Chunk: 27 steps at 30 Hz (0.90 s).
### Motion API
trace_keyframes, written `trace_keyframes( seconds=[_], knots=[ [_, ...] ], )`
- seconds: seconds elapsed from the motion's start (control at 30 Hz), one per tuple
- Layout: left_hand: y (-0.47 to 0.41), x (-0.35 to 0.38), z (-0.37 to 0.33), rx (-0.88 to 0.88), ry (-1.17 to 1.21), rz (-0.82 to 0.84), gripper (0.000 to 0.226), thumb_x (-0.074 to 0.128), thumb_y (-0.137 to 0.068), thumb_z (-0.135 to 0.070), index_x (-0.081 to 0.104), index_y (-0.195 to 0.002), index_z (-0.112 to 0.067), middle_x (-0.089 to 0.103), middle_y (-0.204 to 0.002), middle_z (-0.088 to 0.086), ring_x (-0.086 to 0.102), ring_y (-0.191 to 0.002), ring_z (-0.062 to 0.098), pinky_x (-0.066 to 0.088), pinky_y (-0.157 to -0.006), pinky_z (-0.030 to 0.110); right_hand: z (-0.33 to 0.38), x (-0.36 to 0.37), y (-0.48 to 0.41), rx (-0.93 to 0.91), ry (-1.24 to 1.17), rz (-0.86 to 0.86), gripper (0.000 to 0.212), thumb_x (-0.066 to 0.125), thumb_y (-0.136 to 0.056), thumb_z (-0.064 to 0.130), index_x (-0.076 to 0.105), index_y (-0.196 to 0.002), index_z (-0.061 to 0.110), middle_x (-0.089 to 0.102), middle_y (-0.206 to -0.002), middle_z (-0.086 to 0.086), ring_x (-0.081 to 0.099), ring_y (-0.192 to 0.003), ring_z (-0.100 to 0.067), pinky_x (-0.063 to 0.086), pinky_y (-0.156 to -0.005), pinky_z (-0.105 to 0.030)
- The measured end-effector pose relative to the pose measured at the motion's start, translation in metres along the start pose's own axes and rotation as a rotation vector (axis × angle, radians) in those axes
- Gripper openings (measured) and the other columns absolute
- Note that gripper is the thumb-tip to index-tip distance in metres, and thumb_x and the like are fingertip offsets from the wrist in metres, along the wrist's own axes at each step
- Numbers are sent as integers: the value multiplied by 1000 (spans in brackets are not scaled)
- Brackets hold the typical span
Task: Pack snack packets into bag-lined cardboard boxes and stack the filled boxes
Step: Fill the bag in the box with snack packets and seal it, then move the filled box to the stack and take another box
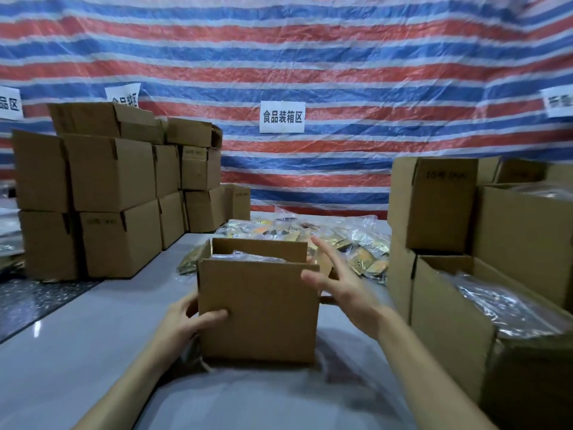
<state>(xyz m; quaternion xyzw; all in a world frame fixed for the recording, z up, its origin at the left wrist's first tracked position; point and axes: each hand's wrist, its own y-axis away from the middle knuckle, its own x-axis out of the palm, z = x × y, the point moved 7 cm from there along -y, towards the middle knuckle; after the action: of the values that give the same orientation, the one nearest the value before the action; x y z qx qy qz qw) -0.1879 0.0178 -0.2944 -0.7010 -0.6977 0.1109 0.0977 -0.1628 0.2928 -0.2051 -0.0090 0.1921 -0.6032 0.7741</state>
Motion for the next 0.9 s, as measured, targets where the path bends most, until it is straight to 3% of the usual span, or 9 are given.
trace_keyframes(
  seconds=[0.13, 0.23, 0.33, 0.43, 0.53, 0.63, 0.73, 0.83, 0.9],
  knots=[
    [4, 9, 3, -122, 13, 35, 45, 88, -66, -31, 75, -101, -5, 79, -99, 10, 77, -88, 21, 58, -64, 18, -27, 1, 32, 61, 4, -62, 137, 100, -51, 36, 11, -155, 47, 37, -125, 37, 45, -123, 1, 46, -93, -20],
    [8, 20, -5, -137, -76, 9, 33, 68, -83, -37, 77, -100, -10, 80, -96, 1, 75, -90, 18, 56, -67, 17, -36, 8, 46, 68, 30, -86, 115, 102, -50, 28, 32, -140, 41, 53, -123, 24, 56, -111, 8, 51, -80, -7],
    [16, 40, -18, -85, -156, -41, 20, 60, -97, -32, 74, -100, -18, 79, -92, -12, 73, -85, 5, 53, -66, 15, -36, 5, 54, 96, 56, -193, 116, 101, -39, 33, 39, -137, 35, 61, -118, 13, 61, -112, -5, 56, -98, -30],
    [25, 57, -34, -76, -138, -120, 15, 59, -100, -32, 66, -109, -22, 74, -110, -3, 68, -92, 9, 55, -72, 29, -30, -6, 61, 130, 65, -293, 123, 98, -26, 44, 43, -135, 31, 65, -111, 11, 66, -102, -7, 59, -91, -34],
    [31, 74, -61, -24, -201, -123, 37, 61, -100, -32, 51, -135, -28, 58, -129, -3, 58, -114, 16, 46, -90, 32, -17, -19, 72, 128, 103, -392, 122, 97, -23, 51, 44, -132, 35, 64, -111, 13, 66, -101, -9, 60, -88, -38],
    [44, 100, -102, 80, -240, -64, 66, 72, -91, -31, 36, -146, -38, 50, -135, -14, 48, -125, 15, 46, -97, 30, 12, -35, 88, 86, 152, -491, 124, 92, -24, 60, 36, -133, 42, 55, -112, 23, 58, -107, -6, 54, -96, -38],
    [65, 131, -131, 97, -399, -4, 106, 72, -73, -39, 15, -162, -30, 30, -160, -8, 33, -141, 11, 31, -116, 35, 54, -53, 110, 14, 272, -610, 119, 85, -24, 70, 29, -127, 52, 50, -106, 29, 55, -103, -2, 50, -85, -29],
    [92, 171, -155, 109, -348, 145, 136, 75, -50, -43, -1, -162, -32, 14, -166, -13, 21, -138, -4, 23, -113, 22, 97, -72, 133, -49, 385, -708, 128, 82, -27, 74, 25, -137, 45, 52, -119, 20, 50, -107, -6, 45, -84, -30],
    [104, 196, -173, 131, -267, 221, 148, 78, -39, -49, -6, -160, -36, 11, -166, -15, 20, -144, -2, 23, -120, 28, 121, -85, 149, -83, 433, -763, 135, 86, -33, 71, 23, -147, 37, 51, -129, 11, 44, -107, -7, 42, -83, -30]
  ],
)
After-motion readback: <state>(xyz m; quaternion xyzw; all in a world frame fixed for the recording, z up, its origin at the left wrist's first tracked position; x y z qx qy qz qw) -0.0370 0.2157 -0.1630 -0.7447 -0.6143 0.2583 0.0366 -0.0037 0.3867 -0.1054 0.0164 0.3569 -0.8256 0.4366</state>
